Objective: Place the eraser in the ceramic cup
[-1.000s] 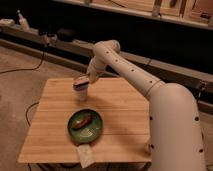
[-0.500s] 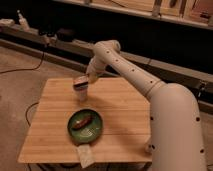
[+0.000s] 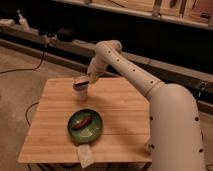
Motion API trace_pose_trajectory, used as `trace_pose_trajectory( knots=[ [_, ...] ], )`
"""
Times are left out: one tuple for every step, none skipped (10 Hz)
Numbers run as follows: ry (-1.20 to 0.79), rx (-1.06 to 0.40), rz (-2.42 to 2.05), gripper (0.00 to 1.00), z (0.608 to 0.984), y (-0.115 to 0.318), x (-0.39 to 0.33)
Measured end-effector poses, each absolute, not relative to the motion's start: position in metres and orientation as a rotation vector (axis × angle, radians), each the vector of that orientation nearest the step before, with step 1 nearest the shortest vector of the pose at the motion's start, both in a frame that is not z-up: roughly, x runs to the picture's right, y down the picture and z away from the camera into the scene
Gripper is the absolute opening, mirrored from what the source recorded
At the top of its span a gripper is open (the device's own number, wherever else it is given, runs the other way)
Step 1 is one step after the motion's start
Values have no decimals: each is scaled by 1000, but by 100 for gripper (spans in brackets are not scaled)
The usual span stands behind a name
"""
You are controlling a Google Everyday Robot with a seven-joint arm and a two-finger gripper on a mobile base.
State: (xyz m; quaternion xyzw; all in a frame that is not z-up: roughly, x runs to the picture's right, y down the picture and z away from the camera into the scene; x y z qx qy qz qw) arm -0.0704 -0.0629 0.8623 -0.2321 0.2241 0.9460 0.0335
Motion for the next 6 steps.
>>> trace_pose_trajectory(
  knots=[
    [711, -726, 2914, 80, 862, -62, -71],
    [726, -733, 2916, 80, 862, -61, -71],
    [736, -740, 2917, 80, 862, -62, -72],
    [742, -748, 2920, 80, 862, -62, -73],
    [741, -760, 2925, 80, 861, -64, -73],
    [725, -777, 2933, 80, 861, -68, -74]
  ],
)
